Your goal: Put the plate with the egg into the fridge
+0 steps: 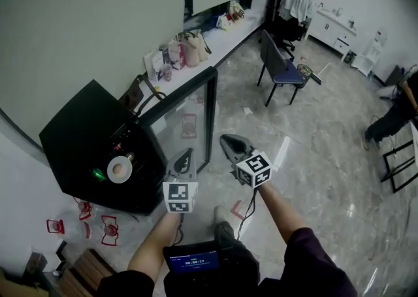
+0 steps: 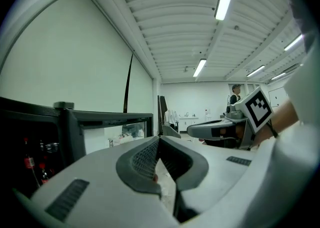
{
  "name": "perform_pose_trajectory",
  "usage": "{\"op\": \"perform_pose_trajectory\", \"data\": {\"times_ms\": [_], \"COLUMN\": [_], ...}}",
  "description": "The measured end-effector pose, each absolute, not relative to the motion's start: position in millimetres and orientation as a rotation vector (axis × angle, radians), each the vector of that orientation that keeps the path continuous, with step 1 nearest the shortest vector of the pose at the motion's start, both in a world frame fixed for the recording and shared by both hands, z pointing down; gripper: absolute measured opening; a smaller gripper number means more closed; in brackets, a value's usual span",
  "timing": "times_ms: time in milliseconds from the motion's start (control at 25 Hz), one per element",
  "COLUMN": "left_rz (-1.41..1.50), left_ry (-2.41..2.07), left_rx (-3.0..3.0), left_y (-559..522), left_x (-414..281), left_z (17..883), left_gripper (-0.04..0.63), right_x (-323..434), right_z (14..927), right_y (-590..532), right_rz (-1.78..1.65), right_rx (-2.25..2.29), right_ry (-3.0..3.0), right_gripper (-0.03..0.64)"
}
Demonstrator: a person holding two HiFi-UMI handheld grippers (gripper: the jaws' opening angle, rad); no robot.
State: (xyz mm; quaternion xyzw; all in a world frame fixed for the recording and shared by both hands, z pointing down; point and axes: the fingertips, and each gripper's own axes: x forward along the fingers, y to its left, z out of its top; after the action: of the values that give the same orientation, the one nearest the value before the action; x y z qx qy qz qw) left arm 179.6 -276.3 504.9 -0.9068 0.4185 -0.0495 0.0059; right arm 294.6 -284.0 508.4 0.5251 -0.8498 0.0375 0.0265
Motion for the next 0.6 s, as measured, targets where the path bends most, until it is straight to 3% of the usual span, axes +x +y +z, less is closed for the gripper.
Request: {"op": "perform_pose_trajectory", "data": {"times_ms": [80, 240, 600], "left_rz": [-0.157, -0.167, -0.203], "left_ry": [1.330, 1.373, 1.522], "left_rx": [-2.840, -2.839, -2.775], "left_y": [-301.0, -354.8, -445.7], "left_x": [207.2, 254.0, 302.5], "left_z": [508.5, 511.7, 514.3], "left_gripper": [0.011, 0.009, 0.009], "right_x": [319.8, 348.9, 360.8], "right_z": [514.6, 532.3, 546.4], "right_y": [-312.3, -372.9, -481.6], "right_rz": [0.118, 0.123, 0.116], "right_rx": [1.558, 1.381, 1.042], "right_ry": [-2.624, -2.618, -2.711], "right_gripper": [0.012, 0.103, 0.216]}}
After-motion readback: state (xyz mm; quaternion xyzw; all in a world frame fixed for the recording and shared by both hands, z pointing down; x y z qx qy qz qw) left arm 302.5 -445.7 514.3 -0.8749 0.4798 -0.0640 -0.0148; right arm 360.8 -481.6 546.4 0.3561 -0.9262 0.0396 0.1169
